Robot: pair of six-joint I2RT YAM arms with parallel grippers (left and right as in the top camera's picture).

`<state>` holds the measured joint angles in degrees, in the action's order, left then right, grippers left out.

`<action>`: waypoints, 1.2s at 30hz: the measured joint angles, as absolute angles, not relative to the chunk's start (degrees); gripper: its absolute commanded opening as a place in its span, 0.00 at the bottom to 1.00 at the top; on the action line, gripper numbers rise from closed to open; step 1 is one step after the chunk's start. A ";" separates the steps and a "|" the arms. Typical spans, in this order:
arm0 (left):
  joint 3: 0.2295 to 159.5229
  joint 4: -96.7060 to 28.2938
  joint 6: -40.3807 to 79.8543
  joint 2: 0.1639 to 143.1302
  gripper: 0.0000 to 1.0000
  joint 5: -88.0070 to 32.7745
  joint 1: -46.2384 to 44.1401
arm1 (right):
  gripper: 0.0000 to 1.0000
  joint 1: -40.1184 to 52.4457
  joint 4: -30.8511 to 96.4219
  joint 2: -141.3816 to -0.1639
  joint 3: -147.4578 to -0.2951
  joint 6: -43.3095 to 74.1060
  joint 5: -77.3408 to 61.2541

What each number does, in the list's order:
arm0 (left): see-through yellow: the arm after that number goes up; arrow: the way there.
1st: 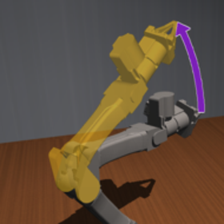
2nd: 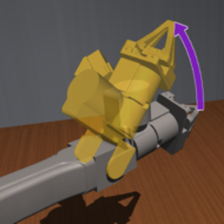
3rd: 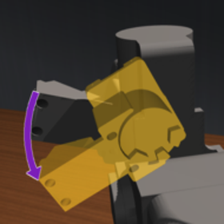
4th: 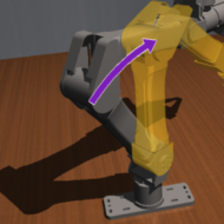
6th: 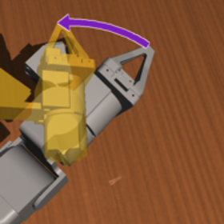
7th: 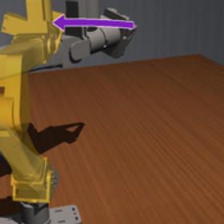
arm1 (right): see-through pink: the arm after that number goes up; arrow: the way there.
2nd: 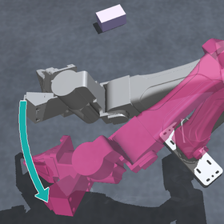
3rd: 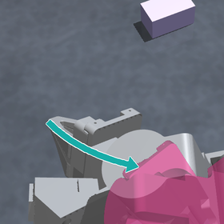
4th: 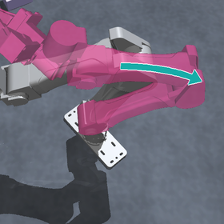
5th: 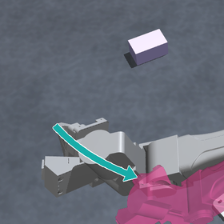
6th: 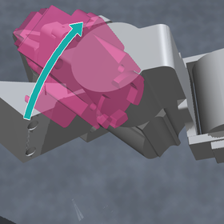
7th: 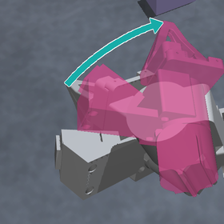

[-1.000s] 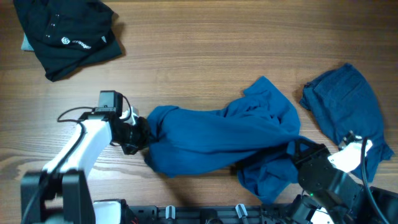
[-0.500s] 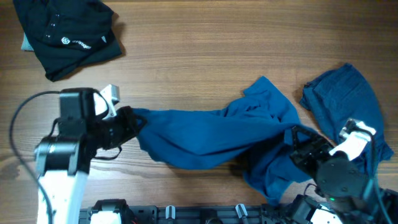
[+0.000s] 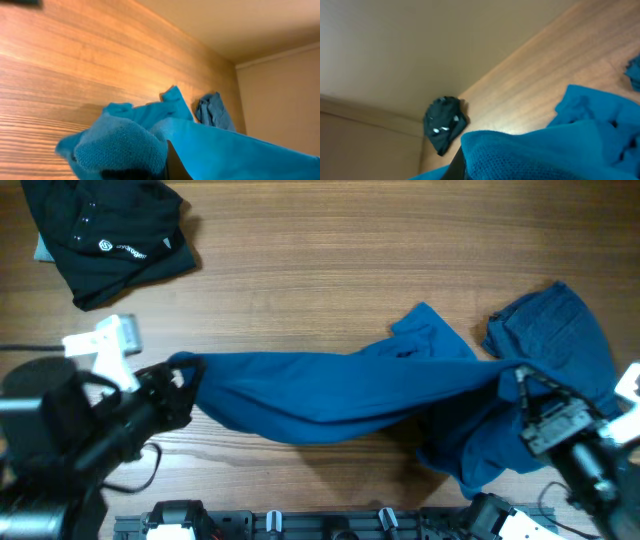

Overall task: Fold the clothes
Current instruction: 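Lift the teal shirt with both grippers and stretch it wide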

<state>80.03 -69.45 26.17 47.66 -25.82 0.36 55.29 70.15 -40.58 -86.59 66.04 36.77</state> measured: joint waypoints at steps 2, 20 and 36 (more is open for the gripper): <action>84.23 -71.75 26.17 47.62 0.04 -24.32 0.36 | 0.04 55.29 70.13 -40.58 -88.55 65.28 37.50; 92.09 -78.65 27.20 47.40 0.04 -8.80 0.36 | 0.04 55.29 74.32 -40.60 -91.57 62.85 45.08; 98.67 -82.13 27.31 47.40 0.04 -6.28 0.36 | 0.04 55.29 69.12 -40.60 -91.57 62.70 42.98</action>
